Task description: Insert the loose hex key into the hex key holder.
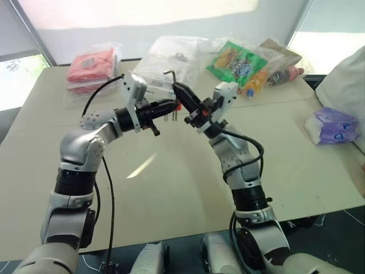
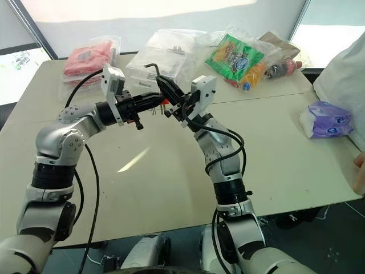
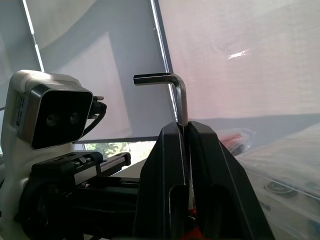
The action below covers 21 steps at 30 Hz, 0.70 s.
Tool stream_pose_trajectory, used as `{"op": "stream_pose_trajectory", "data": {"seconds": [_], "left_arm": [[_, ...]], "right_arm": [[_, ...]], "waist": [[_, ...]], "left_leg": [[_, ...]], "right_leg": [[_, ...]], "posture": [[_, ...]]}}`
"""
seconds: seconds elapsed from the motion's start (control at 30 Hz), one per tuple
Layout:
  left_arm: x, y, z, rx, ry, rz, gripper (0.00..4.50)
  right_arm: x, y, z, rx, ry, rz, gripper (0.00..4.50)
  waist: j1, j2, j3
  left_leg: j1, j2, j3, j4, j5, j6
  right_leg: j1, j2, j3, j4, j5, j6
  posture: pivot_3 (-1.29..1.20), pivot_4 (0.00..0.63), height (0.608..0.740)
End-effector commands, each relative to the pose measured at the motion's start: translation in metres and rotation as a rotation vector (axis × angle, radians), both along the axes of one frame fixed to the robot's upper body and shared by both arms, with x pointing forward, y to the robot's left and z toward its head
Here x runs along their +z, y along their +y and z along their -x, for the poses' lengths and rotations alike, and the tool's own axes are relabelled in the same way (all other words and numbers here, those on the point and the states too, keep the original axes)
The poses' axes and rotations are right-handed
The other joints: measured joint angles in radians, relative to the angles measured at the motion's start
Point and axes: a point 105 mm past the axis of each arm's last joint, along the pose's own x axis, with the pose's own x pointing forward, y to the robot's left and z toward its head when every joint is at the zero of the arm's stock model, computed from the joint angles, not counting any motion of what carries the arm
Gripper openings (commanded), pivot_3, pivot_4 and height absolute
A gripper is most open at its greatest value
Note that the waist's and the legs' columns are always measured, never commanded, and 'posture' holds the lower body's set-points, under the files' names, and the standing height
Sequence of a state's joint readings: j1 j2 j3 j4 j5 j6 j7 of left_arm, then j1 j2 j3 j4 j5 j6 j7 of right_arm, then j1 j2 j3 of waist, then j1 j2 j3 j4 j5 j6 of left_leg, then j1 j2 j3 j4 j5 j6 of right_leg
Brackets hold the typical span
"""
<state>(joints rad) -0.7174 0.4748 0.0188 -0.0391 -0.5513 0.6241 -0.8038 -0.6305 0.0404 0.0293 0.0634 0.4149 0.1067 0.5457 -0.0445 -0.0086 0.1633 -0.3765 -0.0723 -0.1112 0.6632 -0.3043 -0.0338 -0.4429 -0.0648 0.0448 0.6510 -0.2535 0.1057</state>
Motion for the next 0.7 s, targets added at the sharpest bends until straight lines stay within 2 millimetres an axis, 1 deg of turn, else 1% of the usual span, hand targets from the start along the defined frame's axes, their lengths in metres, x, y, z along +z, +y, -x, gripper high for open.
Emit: {"op": "stream_pose_trajectory", "data": {"seconds": [0.03, 0.27, 0.7], "left_arm": [[0.0183, 0.0023, 0.0050, -0.005, -0.063, 0.023, 0.00], [0.0182, 0.0017, 0.0060, -0.012, -0.060, 0.021, 0.00], [0.0191, 0.0019, 0.0060, -0.009, -0.064, 0.023, 0.00]], "right_arm": [[0.0122, -0.0009, 0.0042, -0.007, -0.058, -0.025, 0.07], [0.0163, -0.0062, -0.0013, -0.042, -0.070, -0.037, 0.07], [0.0148, -0.0042, -0.0016, -0.044, -0.070, -0.042, 0.07]], "waist": [[0.000, 0.000, 0.000], [0.000, 0.000, 0.000], [0.000, 0.000, 0.000]], "left_leg": [[0.000, 0.000, 0.000, 0.000, 0.000, 0.000], [0.000, 0.000, 0.000, 0.000, 0.000, 0.000], [0.000, 0.000, 0.000, 0.000, 0.000, 0.000]], "right_leg": [[0.000, 0.000, 0.000, 0.000, 0.000, 0.000], [0.000, 0.000, 0.000, 0.000, 0.000, 0.000], [0.000, 0.000, 0.000, 0.000, 0.000, 0.000]], "posture": [[0.00, 0.150, 0.740], [0.00, 0.150, 0.740], [0.00, 0.150, 0.740]]}}
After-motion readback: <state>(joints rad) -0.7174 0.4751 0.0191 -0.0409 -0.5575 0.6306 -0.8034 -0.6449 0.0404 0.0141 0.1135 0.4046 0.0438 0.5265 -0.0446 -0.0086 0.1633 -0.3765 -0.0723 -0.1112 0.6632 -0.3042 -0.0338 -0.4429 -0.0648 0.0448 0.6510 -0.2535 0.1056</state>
